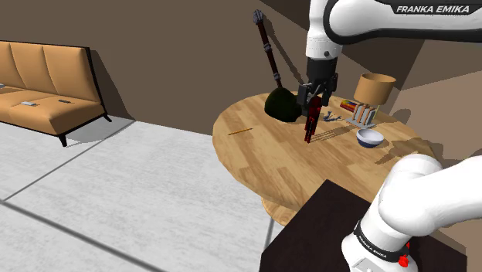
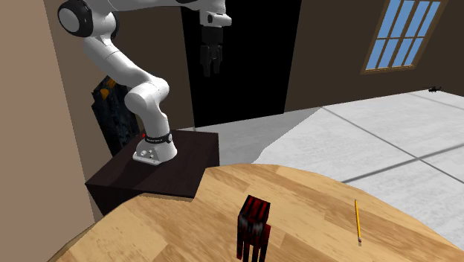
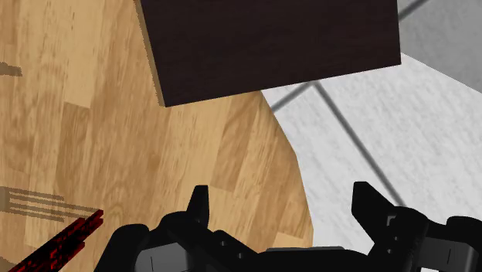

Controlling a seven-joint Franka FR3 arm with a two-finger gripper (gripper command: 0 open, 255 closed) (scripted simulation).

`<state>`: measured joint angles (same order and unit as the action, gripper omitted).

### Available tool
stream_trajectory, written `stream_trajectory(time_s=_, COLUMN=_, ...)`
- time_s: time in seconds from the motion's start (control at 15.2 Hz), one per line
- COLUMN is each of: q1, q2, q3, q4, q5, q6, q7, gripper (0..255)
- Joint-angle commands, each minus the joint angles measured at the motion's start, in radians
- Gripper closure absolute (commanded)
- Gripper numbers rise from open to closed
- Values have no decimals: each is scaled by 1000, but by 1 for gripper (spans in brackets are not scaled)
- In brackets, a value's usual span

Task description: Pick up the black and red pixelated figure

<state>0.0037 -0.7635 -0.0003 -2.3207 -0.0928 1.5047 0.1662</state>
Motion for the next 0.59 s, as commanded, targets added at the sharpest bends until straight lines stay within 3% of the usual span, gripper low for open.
stream_trajectory(time_s=0.0, q1=0, q2=0, q3=0, q4=0, q5=0, q6=0, q7=0, gripper=0)
stream_trajectory(time_s=0.53, q1=-47, q2=110, q3=-183, q4=12, q5=-96, q6=127, q7=-195, gripper=0)
